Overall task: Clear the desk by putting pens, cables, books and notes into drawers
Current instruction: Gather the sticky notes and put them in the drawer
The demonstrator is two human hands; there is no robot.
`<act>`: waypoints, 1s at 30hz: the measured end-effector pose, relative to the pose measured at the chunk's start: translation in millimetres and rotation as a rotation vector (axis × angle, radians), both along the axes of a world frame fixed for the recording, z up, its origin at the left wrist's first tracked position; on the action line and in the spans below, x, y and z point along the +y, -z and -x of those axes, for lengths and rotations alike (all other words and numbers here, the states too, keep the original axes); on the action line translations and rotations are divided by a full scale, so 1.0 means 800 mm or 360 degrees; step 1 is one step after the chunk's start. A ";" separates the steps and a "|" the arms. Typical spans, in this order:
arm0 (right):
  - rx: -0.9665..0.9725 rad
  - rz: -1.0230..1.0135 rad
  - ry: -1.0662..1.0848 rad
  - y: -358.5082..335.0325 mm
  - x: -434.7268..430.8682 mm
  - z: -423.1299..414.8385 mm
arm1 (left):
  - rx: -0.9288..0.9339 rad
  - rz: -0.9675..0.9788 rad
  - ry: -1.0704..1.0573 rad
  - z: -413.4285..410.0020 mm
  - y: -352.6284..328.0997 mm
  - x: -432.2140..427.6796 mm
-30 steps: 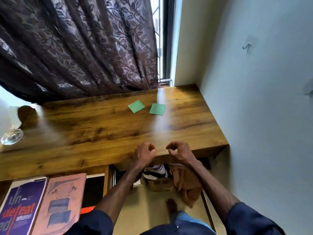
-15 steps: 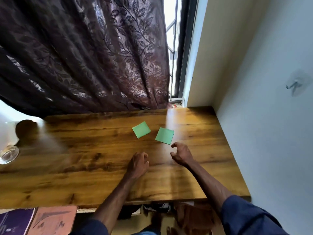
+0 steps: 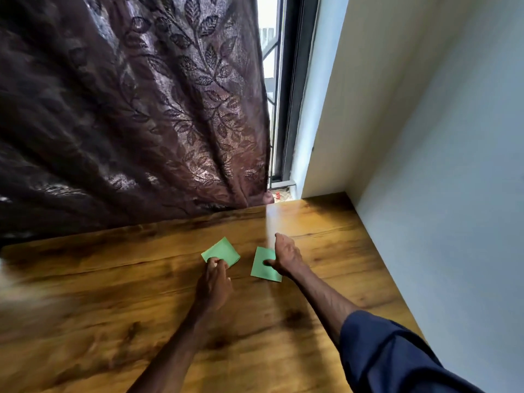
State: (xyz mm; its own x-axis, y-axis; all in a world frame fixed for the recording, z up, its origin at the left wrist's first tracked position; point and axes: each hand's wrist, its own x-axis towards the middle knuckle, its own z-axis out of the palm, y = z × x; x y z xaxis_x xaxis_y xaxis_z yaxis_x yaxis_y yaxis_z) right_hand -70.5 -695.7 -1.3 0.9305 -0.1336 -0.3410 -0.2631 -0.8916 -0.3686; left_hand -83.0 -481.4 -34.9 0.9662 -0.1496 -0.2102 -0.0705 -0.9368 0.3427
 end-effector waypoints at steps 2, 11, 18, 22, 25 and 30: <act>0.0058 0.0127 -0.0036 0.012 0.002 -0.002 | 0.0030 0.0002 -0.0017 -0.010 0.006 0.007; 0.0237 0.0146 0.0154 0.025 0.006 -0.017 | -0.0105 0.0068 -0.0163 -0.041 -0.008 0.026; 0.0095 -0.0492 0.0597 0.036 0.011 0.001 | 0.0089 -0.0151 -0.0023 -0.097 -0.003 0.026; 0.0115 -0.0966 0.0776 0.042 0.007 0.024 | 0.0213 -0.0311 0.0014 -0.102 0.006 0.018; 0.0147 -0.1174 0.0912 0.048 0.006 0.040 | 0.0295 -0.0301 0.0001 -0.109 0.003 0.018; 0.0136 -0.1286 0.0953 0.053 0.010 0.060 | 0.0385 -0.0304 0.0035 -0.105 -0.002 0.025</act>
